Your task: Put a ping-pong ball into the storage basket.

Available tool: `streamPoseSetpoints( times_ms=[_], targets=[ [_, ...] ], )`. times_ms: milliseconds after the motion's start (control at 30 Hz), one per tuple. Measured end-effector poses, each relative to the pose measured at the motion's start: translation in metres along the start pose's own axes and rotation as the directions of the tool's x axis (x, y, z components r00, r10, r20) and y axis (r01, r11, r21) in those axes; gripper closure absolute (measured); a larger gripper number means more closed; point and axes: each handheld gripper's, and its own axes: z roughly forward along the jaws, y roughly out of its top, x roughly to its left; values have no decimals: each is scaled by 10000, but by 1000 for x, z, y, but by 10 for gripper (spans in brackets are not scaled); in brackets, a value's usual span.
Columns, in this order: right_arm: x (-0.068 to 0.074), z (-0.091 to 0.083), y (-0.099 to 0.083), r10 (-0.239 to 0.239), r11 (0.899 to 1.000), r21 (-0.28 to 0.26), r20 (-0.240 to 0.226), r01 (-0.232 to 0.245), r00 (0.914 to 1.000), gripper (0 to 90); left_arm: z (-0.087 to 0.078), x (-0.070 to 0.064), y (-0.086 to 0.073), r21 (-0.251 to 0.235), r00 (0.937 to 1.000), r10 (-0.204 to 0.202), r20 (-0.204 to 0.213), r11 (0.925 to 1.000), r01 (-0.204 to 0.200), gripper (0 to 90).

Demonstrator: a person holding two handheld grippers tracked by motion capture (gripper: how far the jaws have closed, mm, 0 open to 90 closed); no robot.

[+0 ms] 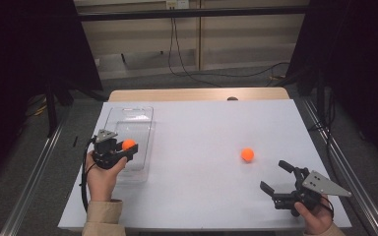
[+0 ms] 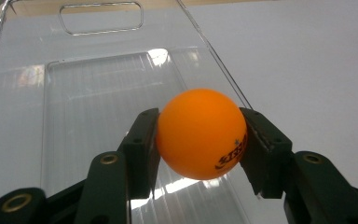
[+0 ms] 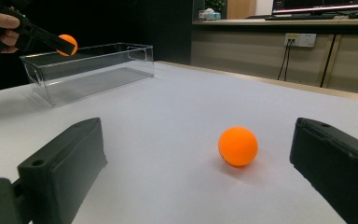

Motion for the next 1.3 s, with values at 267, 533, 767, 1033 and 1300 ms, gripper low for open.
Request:
streamPoseSetpoints(
  times_ms=[267,533,767,1033,1300],
  targets=[
    [0,0,0,-21,10000,-2,5,21,10000,27,1,1,-1,43,10000,17,-64,10000,-17,509],
    [0,0,0,-22,10000,-7,2,22,10000,27,1,2,-2,81,9998,28,-198,10000,-27,509],
    [0,0,0,-36,10000,-1,1,36,10000,27,2,3,-3,132,9996,50,-269,9999,-47,508],
    [0,0,0,-40,10000,-12,-6,40,10000,27,4,4,-4,199,9994,98,-345,9998,-91,508],
    [0,0,0,-44,10000,-6,-3,44,10000,27,4,5,-5,226,9993,86,-365,9997,-78,507]
  ],
)
